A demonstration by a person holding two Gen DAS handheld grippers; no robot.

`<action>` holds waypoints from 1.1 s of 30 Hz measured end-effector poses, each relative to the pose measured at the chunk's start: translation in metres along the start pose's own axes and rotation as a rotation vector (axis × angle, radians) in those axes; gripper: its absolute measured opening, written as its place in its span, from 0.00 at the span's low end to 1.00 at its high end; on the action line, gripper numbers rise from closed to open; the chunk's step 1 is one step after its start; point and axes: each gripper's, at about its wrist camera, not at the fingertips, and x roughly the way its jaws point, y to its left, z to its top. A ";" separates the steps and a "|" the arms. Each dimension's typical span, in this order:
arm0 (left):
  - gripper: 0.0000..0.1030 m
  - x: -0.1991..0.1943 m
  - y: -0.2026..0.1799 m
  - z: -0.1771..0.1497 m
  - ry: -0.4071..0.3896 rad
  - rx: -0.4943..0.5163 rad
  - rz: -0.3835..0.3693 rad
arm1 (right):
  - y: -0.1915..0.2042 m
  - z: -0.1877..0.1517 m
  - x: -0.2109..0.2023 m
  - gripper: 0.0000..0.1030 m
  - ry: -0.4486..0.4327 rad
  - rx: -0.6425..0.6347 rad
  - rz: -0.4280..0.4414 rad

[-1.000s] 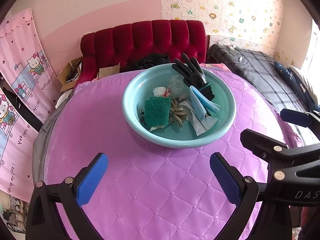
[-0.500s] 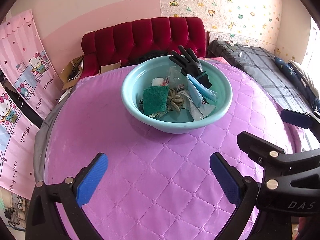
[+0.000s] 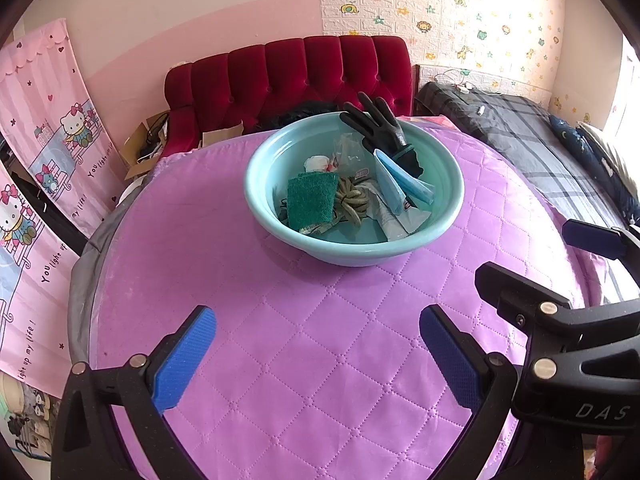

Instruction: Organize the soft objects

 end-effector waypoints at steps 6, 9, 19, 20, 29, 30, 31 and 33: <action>1.00 0.000 0.000 0.000 0.002 0.001 0.003 | 0.000 0.000 0.000 1.00 0.002 0.000 0.002; 1.00 0.000 -0.001 0.000 0.004 0.000 0.005 | 0.000 -0.001 0.000 1.00 0.001 0.000 0.003; 1.00 0.000 -0.003 -0.001 0.005 -0.001 0.013 | -0.001 0.000 0.001 1.00 -0.004 -0.007 0.002; 1.00 0.000 -0.003 -0.001 0.004 -0.001 0.013 | -0.001 0.000 0.001 1.00 -0.004 -0.007 0.002; 1.00 -0.001 -0.005 -0.001 0.007 -0.010 0.018 | -0.004 0.001 0.001 1.00 -0.006 -0.013 0.009; 1.00 -0.001 -0.005 -0.001 0.008 -0.010 0.019 | -0.004 0.001 0.000 1.00 -0.005 -0.013 0.010; 1.00 -0.001 -0.005 -0.001 0.008 -0.010 0.021 | -0.004 0.001 0.000 1.00 -0.004 -0.014 0.011; 1.00 -0.001 -0.005 0.000 0.011 -0.011 0.023 | -0.004 0.001 0.000 1.00 -0.004 -0.018 0.010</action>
